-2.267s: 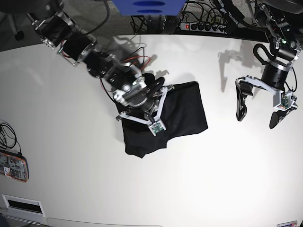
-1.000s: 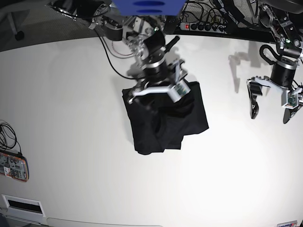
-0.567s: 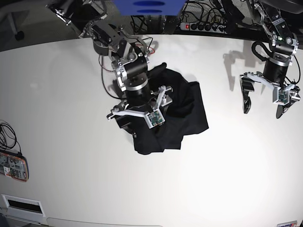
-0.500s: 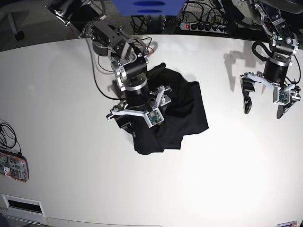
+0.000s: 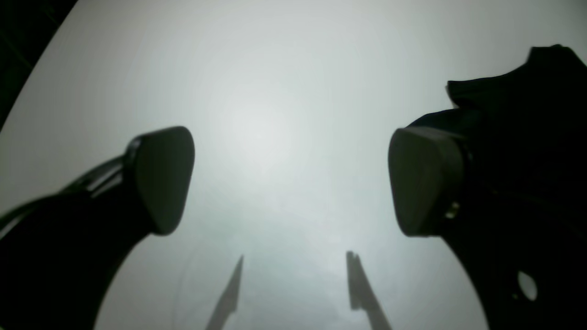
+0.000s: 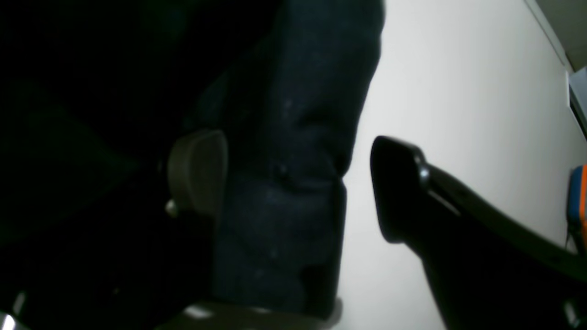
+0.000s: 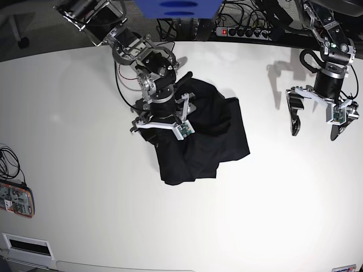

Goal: Fold the T-shirt properly
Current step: 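Lift the shirt's end with the right gripper and fold it over the bundle, then press and tuck the folded bundle with the right gripper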

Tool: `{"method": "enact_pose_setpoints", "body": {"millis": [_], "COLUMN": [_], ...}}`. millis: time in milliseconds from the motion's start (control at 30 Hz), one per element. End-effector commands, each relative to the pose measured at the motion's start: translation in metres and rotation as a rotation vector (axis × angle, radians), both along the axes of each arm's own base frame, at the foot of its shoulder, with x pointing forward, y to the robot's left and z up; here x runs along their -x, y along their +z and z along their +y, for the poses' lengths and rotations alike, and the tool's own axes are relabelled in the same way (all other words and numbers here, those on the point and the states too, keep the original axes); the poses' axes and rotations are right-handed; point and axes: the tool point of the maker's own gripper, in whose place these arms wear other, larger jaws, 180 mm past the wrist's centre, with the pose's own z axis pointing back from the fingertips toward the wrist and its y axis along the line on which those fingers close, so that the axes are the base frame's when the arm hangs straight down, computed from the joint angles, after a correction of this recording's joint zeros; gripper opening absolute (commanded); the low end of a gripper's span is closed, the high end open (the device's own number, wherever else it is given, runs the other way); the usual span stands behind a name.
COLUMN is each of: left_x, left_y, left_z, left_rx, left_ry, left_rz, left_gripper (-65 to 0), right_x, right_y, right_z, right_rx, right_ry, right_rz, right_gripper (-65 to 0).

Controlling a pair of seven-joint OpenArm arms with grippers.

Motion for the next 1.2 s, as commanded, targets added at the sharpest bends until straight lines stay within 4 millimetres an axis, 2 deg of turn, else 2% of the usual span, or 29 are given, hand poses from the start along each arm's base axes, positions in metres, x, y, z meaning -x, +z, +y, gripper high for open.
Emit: {"method": "enact_pose_setpoints", "body": {"millis": [0, 67, 267, 400, 533, 633, 733, 867, 1000, 1100, 1167], "left_x": [-0.003, -0.004, -0.003, -0.001, -0.001, -0.001, -0.002, 0.000, 0.004, 0.004, 0.003], "left_y": [0.014, 0.014, 0.014, 0.013, 0.013, 0.012, 0.012, 0.011, 0.008, 0.007, 0.008], "left_z": [0.000, -0.001, 0.000, -0.001, -0.001, -0.002, -0.002, -0.002, -0.001, -0.001, -0.002], "left_rx": [-0.005, -0.004, -0.007, -0.004, -0.004, -0.005, -0.003, -0.004, -0.009, -0.004, -0.002], "left_ry": [-0.007, -0.009, -0.008, -0.011, -0.011, -0.013, -0.013, -0.012, -0.013, -0.012, -0.013], "left_rz": [-0.052, -0.052, -0.052, -0.045, -0.045, -0.043, -0.045, -0.039, -0.024, -0.024, -0.027], "left_gripper": [0.0, 0.0, 0.0, 0.0, 0.0, 0.0, 0.0, 0.0, 0.0, 0.0, 0.0], "right_x": [-0.004, -0.014, -0.021, -0.026, -0.022, -0.027, -0.033, -0.029, -0.026, -0.043, -0.044], "right_y": [0.011, 0.031, 0.065, 0.086, 0.088, 0.103, 0.105, 0.109, 0.150, 0.163, 0.169], "right_z": [0.020, 0.048, 0.101, 0.124, 0.133, 0.154, 0.169, 0.174, 0.178, 0.138, 0.125], "right_rx": [-0.023, -0.047, -0.059, -0.093, -0.097, -0.122, -0.119, -0.125, -0.220, -0.224, -0.254], "right_ry": [0.046, 0.101, 0.188, 0.221, 0.250, 0.270, 0.275, 0.294, 0.299, 0.231, 0.194], "right_rz": [-0.034, -0.080, -0.110, -0.149, -0.159, -0.182, -0.181, -0.189, -0.257, -0.307, -0.312], "right_gripper": [-18.4, -18.4, -18.4, -18.4, -18.4, -18.4, -18.4, -18.4, -18.4, -18.4, -18.4]}}
